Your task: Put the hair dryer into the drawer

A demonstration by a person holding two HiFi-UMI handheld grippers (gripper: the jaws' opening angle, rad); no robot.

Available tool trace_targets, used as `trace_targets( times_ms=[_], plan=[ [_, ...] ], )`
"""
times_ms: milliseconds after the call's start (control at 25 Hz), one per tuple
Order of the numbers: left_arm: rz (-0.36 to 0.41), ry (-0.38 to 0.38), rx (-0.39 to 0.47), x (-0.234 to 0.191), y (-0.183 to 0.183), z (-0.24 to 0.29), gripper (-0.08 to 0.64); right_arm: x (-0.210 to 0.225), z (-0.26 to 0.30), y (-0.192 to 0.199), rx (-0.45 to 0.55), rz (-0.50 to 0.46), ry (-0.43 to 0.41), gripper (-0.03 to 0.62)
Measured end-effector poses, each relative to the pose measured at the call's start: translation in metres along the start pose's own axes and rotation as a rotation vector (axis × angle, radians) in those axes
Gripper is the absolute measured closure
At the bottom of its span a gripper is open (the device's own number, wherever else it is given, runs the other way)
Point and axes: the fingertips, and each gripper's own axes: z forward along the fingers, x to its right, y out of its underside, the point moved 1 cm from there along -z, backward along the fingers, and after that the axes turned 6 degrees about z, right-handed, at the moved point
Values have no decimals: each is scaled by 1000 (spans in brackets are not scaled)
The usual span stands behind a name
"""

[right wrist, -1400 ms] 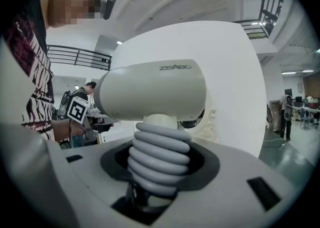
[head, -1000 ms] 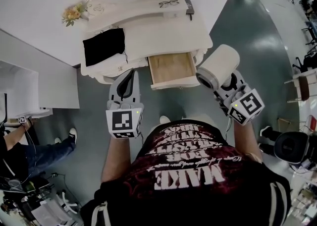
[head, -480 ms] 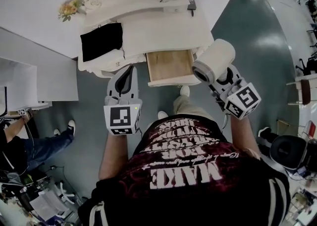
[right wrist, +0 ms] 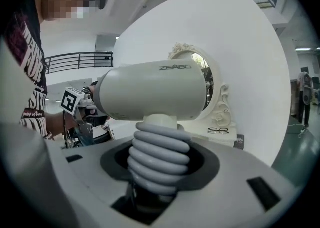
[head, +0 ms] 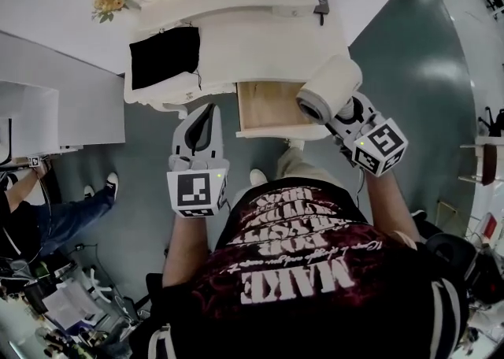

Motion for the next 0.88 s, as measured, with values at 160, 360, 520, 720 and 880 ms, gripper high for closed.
trace_targets(
  times_ms=[160, 360, 520, 720, 880],
  plan=[
    [9, 33, 16, 10, 3, 11, 552, 19, 20, 25, -71, 63, -32, 394],
    [-3, 36, -22, 21, 18, 26, 552, 37, 35, 67, -163, 95, -44, 394],
    [-39, 38, -23, 26, 25, 35, 552, 46, 44, 95, -229, 108, -59, 394],
    [-34, 43, -35, 29, 40, 39, 552, 47, 55, 130, -292, 112, -73, 394],
    [2, 75, -21, 38, 50, 42, 552, 55, 65, 156, -344, 135, -66, 394]
  ],
)
